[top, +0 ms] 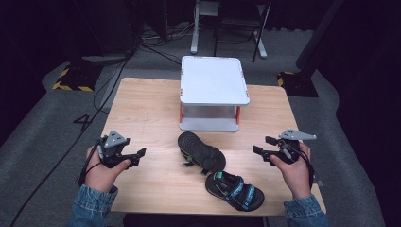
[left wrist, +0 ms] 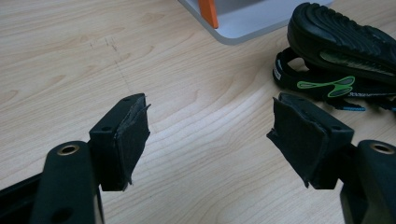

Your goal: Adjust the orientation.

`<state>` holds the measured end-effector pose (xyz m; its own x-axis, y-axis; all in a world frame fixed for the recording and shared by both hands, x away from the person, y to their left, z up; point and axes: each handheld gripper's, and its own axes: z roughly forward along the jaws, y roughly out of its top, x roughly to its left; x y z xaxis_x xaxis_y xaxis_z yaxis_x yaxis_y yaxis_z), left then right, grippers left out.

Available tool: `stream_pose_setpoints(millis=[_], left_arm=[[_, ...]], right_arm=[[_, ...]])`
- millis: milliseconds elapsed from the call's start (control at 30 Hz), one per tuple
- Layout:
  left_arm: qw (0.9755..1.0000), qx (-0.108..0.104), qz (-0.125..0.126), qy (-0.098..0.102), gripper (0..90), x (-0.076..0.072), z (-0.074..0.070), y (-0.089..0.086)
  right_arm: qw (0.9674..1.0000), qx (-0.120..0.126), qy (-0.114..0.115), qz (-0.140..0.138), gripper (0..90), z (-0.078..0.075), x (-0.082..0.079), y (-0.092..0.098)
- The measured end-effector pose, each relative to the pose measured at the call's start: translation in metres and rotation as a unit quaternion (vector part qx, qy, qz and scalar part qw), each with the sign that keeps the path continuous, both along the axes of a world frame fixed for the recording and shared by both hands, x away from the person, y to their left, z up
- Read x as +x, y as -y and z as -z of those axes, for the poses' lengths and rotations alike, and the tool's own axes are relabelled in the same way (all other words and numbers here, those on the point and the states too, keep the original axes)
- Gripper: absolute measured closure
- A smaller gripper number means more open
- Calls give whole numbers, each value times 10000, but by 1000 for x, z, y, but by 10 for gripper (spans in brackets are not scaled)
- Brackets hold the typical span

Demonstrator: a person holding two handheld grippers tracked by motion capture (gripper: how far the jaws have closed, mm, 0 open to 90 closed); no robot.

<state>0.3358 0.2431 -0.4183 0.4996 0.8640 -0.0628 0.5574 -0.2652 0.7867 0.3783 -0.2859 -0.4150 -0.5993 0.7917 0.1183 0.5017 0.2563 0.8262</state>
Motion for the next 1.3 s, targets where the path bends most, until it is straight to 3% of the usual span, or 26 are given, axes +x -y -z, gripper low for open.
stream_pose_setpoints(millis=[200,467,567,800,900,933,967,1000,1033,1067,1100,1167,1233,1267,1300], left_arm=[[10000,4,27,1,275,0,0,1],[10000,-24,9,-14,277,-2,1,-1],[10000,-42,-25,-40,279,-2,1,-4],[9999,-55,-84,-69,281,-6,3,-8],[9999,-83,-138,-32,281,-10,0,-13],[9999,-83,-138,-32,282,-10,0,-13],[9998,-100,-183,-3,282,-12,-1,-15],[9998,-100,-183,-3,283,-12,-1,-15],[9998,-116,-165,-21,283,-12,0,-15],[9998,-116,-165,-21,283,-12,0,-15],[9998,-109,-162,-55,284,-12,2,-16],[9998,-96,-140,-54,285,-11,2,-16],[9998,-114,-116,-88,285,-9,3,-15],[9998,-114,-116,-88,285,-9,3,-15],[9998,-117,-104,-78,285,-8,3,-15]], right_arm=[[9999,84,-35,-79,256,0,-2,-8],[9984,6,-27,-559,250,-4,-3,-44],[9960,-49,-92,-891,254,-4,-2,-67],[9913,-231,-226,-1276,256,-1,1,-98],[9873,-458,-252,-1502,264,-3,3,-120],[9873,-458,-252,-1502,264,-3,3,-120],[9841,-579,-251,-1657,291,-5,3,-132],[9841,-579,-251,-1657,291,-5,3,-132],[9800,-711,-300,-1834,337,-6,3,-143],[9800,-711,-300,-1834,337,-6,3,-143],[9754,-806,-324,-2024,379,-7,3,-154],[9740,-862,-323,-2068,379,-7,4,-160],[9694,-1117,-324,-2160,377,-5,5,-176],[9694,-1117,-324,-2160,377,-5,5,-176],[9669,-1314,-279,-2167,369,-4,6,-184]])
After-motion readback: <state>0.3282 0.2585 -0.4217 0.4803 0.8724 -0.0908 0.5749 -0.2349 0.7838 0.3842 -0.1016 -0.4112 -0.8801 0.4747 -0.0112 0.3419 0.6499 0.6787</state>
